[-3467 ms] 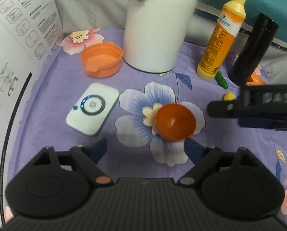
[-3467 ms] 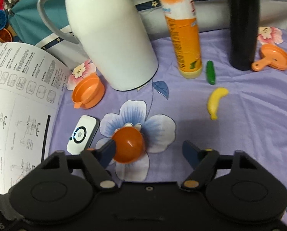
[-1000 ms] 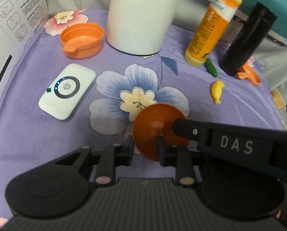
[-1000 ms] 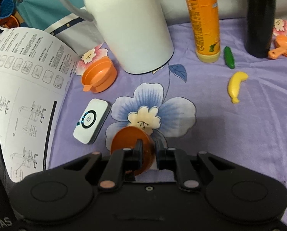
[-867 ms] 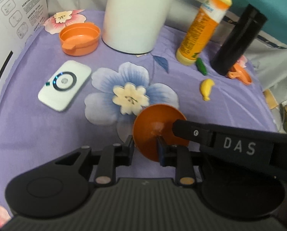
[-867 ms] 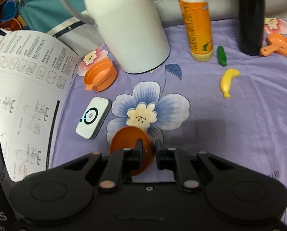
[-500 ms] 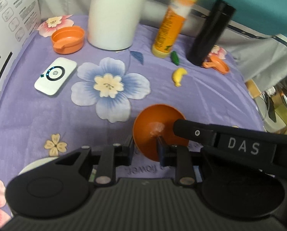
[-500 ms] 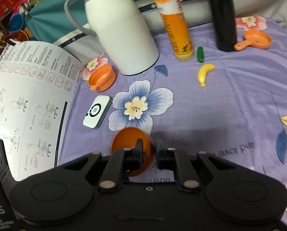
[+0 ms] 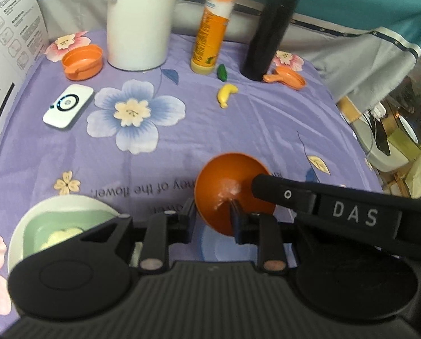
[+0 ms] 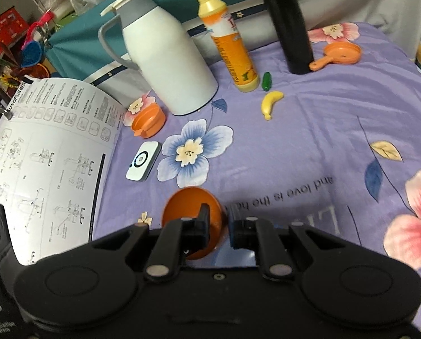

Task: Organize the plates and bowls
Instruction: 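Carry the orange bowl with both grippers over the clear bowl, then lower the orange bowl into the clear bowl and open both grippers, then close both grippers on the rim of the nested bowl stack, then carry the nested bowls with both grippers onto the green tray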

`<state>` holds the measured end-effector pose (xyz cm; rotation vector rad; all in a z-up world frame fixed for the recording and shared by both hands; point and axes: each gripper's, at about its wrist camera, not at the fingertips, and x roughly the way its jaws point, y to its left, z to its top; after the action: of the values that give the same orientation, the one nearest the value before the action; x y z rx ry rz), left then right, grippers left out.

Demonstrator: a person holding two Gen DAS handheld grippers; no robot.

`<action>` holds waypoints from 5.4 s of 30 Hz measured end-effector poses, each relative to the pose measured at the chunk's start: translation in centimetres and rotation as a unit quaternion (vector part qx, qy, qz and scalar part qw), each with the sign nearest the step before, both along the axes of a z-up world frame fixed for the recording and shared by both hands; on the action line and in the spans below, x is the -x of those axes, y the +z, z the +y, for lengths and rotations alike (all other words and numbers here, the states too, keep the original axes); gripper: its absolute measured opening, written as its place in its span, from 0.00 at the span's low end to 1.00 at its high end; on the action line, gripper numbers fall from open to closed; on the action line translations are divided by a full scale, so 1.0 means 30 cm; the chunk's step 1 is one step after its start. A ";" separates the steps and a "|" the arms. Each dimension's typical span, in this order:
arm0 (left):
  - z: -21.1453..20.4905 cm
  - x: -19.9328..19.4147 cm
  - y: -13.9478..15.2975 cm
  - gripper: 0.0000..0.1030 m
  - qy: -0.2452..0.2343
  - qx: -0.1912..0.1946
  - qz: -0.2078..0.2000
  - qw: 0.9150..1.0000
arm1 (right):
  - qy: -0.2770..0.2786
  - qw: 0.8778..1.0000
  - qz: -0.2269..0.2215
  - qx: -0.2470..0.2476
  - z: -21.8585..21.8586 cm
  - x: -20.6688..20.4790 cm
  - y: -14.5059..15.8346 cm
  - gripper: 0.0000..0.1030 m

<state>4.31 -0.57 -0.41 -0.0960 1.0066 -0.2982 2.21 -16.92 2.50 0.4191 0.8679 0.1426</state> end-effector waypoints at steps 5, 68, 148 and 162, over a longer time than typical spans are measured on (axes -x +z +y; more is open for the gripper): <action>-0.035 0.050 -0.014 0.23 -0.011 -0.012 0.002 1.000 | -0.012 1.000 0.011 -0.009 -0.036 0.073 -0.018 0.13; 0.016 0.126 -0.136 1.00 -0.006 -0.028 -0.006 1.000 | -0.097 0.992 0.080 -0.005 -0.166 0.172 -0.192 1.00; 0.417 0.041 -0.072 0.29 0.070 -0.047 0.040 0.996 | 0.109 0.988 0.083 0.065 0.425 -0.097 -0.133 0.32; 0.522 0.085 -0.144 0.29 0.077 -0.047 0.075 0.993 | 0.147 0.979 0.128 0.066 0.545 -0.097 -0.221 0.32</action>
<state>1.75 15.08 -4.73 -0.1117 1.1538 -0.1043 5.12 -0.58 -4.13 0.1846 1.1849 0.3058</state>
